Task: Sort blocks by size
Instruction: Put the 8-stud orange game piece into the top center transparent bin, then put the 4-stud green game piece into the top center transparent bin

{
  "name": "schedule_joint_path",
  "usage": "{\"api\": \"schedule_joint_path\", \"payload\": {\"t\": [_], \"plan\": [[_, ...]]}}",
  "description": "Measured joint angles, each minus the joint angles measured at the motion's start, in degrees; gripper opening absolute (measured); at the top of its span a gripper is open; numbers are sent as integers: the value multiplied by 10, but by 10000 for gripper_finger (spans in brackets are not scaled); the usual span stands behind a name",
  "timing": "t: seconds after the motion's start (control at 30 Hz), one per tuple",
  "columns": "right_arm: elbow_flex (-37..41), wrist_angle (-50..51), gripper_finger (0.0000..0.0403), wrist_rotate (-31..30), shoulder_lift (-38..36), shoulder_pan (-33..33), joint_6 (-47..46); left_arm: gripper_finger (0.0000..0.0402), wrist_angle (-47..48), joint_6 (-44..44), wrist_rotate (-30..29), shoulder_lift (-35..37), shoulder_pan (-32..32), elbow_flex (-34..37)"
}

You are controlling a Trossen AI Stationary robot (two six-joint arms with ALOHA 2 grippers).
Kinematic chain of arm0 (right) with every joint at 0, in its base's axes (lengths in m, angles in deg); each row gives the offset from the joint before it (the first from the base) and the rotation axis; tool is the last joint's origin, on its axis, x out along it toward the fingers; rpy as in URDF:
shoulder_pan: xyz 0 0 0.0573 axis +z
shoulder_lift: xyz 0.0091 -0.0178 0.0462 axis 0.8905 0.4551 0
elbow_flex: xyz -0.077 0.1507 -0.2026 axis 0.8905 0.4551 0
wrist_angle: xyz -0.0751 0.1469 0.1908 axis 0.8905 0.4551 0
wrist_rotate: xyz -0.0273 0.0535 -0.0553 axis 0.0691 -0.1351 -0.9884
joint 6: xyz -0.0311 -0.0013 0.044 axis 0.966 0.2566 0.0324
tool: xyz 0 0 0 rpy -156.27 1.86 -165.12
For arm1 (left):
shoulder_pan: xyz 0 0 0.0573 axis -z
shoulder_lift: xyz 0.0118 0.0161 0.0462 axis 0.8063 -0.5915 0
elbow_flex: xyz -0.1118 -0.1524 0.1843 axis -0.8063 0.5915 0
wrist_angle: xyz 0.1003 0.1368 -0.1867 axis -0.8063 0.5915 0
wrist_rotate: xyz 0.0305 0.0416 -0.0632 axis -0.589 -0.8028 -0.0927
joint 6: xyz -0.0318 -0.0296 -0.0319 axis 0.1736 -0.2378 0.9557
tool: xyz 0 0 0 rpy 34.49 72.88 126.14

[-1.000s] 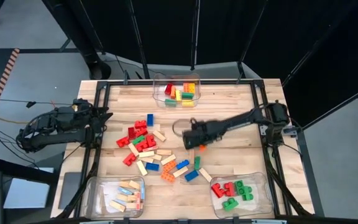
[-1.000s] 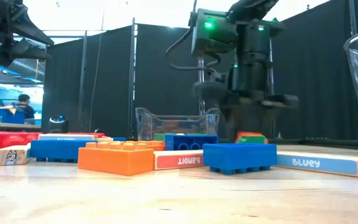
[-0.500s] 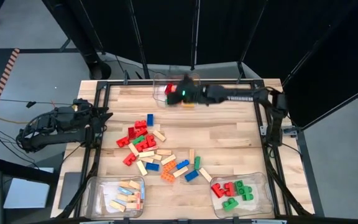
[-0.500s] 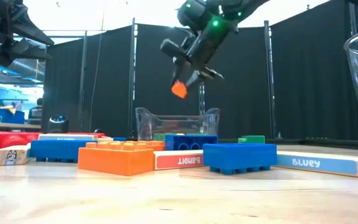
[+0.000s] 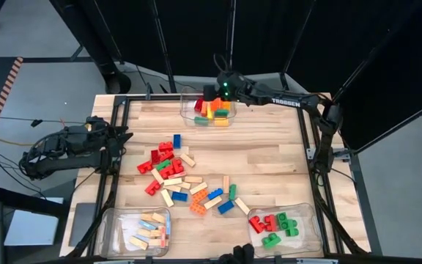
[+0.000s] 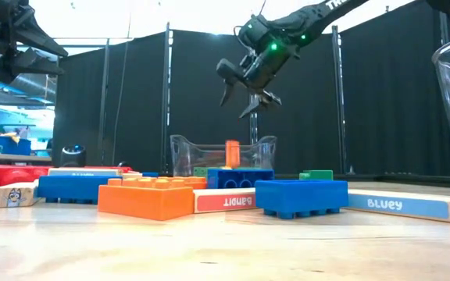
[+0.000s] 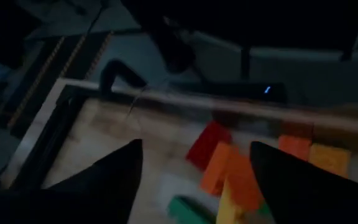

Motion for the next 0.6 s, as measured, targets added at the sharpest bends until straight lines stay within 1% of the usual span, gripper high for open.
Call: {"api": "schedule_joint_path", "payload": {"t": [0.07,0.13,0.2,0.27,0.3,0.37,0.43,0.53,0.6], "plan": [[0,-3,317,23,0,-4,-2,245,0,0,0,0,0,0],[0,-21,313,82,-2,-4,3,245,0,0,0,0,0,0],[0,-19,303,151,-7,4,12,245,0,0,0,0,0,0],[0,20,291,201,-16,30,19,245,0,0,0,0,0,0],[-1,55,286,210,-19,49,27,245,0,0,0,0,0,0],[-1,144,276,194,-22,93,35,245,0,0,0,0,0,0],[0,228,269,142,-21,145,30,245,0,0,0,0,0,0],[9,297,265,64,-22,230,-38,245,0,0,0,0,0,0],[21,322,265,38,-22,287,-109,245,0,0,0,0,0,0]]}}
